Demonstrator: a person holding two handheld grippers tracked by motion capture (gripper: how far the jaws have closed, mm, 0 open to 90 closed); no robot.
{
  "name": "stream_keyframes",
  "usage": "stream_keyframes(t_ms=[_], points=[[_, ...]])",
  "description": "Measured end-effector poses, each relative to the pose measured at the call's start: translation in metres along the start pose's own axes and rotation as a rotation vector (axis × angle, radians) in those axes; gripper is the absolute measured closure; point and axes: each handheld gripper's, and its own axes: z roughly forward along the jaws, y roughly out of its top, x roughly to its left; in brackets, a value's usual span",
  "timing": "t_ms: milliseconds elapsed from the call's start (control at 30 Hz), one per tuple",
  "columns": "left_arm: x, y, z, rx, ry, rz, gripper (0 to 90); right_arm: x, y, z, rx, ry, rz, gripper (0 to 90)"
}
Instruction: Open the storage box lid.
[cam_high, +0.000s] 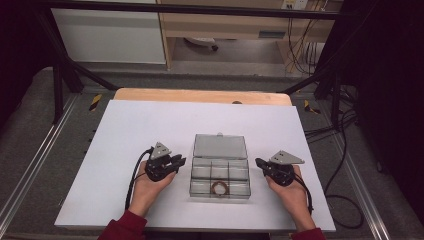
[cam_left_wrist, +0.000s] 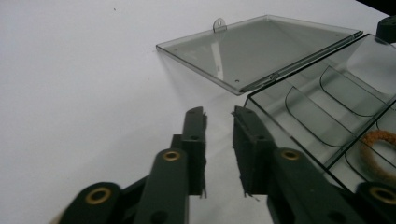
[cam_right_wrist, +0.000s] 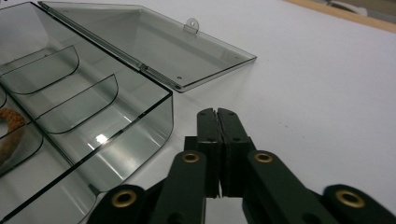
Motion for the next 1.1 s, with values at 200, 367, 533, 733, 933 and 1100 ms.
stream_keyframes(t_ms=[200,367,533,733,933,1100], points=[[0.004,0.001,0.016,0.045,-0.026,0.015,89.4,-0.004,0.005,0.012,0.045,0.026,0.006,90.0],[0.007,0.008,0.026,0.061,-0.037,0.015,89.9,-0.011,0.008,0.021,0.078,0.031,0.031,90.0],[0.009,0.012,0.036,0.09,-0.04,0.026,89.9,-0.018,0.012,0.029,0.111,0.039,0.041,90.0],[0.012,0.014,0.044,0.109,-0.051,0.02,89.9,-0.025,0.017,0.038,0.129,0.05,0.042,90.0],[0.011,0.016,0.051,0.116,-0.055,0.022,90.0,-0.028,0.021,0.045,0.143,0.064,0.043,90.0],[0.011,0.016,0.054,0.118,-0.056,0.016,89.9,-0.031,0.02,0.045,0.155,0.068,0.056,90.0]])
